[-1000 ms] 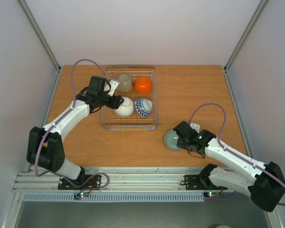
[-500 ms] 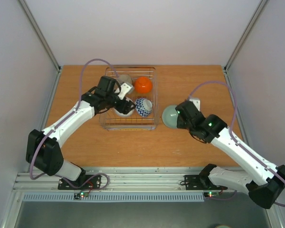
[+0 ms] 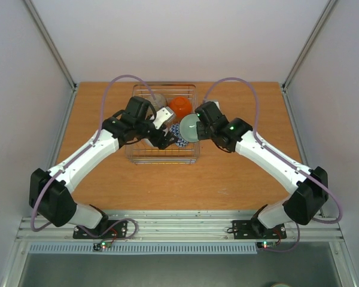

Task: Load the bowls into the dish rack

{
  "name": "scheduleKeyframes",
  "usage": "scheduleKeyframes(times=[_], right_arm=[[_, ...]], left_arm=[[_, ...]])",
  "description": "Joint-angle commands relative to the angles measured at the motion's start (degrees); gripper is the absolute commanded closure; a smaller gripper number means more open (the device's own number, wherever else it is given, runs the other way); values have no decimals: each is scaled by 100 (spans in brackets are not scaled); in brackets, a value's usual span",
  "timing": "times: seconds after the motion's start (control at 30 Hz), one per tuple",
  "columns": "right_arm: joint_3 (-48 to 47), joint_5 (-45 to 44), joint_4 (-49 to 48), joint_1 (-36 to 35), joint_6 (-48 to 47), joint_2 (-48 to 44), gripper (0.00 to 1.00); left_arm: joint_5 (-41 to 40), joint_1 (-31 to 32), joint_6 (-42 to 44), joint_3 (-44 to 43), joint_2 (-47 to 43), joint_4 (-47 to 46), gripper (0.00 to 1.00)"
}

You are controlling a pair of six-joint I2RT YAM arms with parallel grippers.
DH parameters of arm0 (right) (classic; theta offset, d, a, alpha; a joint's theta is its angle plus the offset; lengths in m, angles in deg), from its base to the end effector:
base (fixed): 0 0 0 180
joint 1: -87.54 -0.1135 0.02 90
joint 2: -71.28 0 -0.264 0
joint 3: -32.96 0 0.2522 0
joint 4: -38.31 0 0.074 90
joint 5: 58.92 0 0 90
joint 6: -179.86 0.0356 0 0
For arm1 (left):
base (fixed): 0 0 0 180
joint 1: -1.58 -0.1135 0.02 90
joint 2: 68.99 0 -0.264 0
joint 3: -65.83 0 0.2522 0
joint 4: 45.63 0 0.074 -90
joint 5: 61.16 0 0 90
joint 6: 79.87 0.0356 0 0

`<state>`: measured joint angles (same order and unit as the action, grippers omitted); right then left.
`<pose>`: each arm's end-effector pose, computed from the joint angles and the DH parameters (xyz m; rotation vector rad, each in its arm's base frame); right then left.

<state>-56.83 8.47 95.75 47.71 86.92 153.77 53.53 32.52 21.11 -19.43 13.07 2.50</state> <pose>0.2423 0.1843 0.3253 -0.7010 2.2591 -0.1767 0.2588 -0.1725 0.3139 1.0420 2.1225 -0.6769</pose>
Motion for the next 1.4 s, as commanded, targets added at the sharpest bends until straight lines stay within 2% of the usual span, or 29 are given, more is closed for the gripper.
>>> scheduleKeyframes(times=[0.0, 0.53, 0.57, 0.63, 0.67, 0.7, 0.77, 1.03, 1.1, 1.13, 1.2, 1.23, 1.27, 1.33, 1.37], right_arm=[[-504, 180, -522, -131, -228, 75, 99], [-674, -135, -520, -931, -353, 99, 99], [-650, -155, -516, -950, -349, 83, 99], [-597, -208, -525, -996, -331, 30, 99], [-562, -225, -531, -1012, -315, 9, 99], [-536, -232, -535, -1017, -306, -16, 99], [-500, -265, -545, -1026, -297, -24, 99], [-525, -391, -557, -1030, -328, 92, 98], [-513, -496, -558, -1029, -331, 31, 91], [-491, -530, -585, -1027, -353, -25, 83], [-367, -455, -728, -1019, -475, -195, 58], [-275, -291, -902, -988, -597, -307, 42], [-151, -71, -1049, -940, -643, -422, 33], [138, 441, -1360, -782, -706, -666, 20], [277, 734, -1473, -667, -685, -762, 17]], left_arm=[[-7, 9, 47, 1, -101, -131, 20], [-604, 9, 34, 198, 42, -492, 21], [-594, 9, 42, 199, 53, -500, 25], [-556, 9, 65, 198, 84, -493, 43], [-539, 4, 83, 194, 104, -488, 63], [-536, 8, 80, 190, 122, -484, 77], [-551, 7, 79, 190, 156, -486, 97], [-571, 15, 107, 219, 190, -507, 99], [-471, 16, 110, 320, 113, -618, 100], [-410, 10, 121, 395, 75, -696, 99], [-307, 9, 164, 467, 40, -749, 100], [-239, 9, 194, 476, 52, -731, 100], [-115, -3, 220, 484, 54, -704, 100], [280, -29, 306, 509, 27, -664, 100], [479, -39, 349, 507, 22, -624, 100]])
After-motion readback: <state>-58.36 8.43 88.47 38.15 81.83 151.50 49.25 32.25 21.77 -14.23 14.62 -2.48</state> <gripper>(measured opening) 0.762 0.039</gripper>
